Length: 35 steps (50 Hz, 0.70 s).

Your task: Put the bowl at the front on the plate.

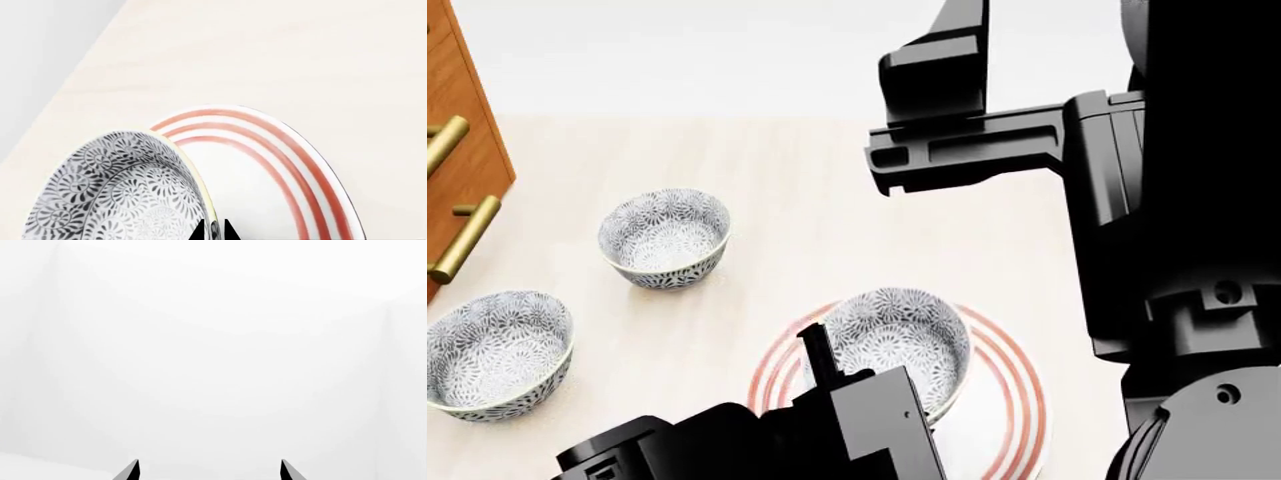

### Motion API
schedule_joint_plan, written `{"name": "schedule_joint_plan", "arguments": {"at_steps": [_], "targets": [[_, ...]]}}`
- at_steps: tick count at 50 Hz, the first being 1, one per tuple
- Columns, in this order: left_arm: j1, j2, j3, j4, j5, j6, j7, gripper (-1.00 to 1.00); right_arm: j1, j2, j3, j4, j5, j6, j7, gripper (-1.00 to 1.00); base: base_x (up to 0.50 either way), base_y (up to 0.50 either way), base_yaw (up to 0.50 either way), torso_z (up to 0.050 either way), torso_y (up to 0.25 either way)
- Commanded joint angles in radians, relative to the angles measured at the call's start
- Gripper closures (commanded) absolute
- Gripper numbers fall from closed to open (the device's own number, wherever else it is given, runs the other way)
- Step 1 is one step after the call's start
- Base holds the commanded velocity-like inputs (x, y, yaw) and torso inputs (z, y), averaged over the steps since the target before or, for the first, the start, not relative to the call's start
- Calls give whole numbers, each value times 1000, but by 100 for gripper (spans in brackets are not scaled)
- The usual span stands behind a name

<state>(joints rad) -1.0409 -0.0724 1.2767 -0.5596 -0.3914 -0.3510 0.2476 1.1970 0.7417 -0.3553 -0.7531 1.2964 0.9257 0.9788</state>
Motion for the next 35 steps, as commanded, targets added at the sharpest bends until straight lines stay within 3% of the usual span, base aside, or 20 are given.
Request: {"name": "schedule_joint_plan", "arguments": {"at_steps": [1, 35], "targets": [[3, 5, -1, -11, 6, 14, -12, 100, -9, 3, 1, -1, -6, -10, -4, -100, 0, 0, 0, 0, 0], [24, 13, 11, -59, 8, 57, -18, 100, -11, 2, -9, 2, -12, -16, -3, -100, 0, 0, 0, 0, 1]]}}
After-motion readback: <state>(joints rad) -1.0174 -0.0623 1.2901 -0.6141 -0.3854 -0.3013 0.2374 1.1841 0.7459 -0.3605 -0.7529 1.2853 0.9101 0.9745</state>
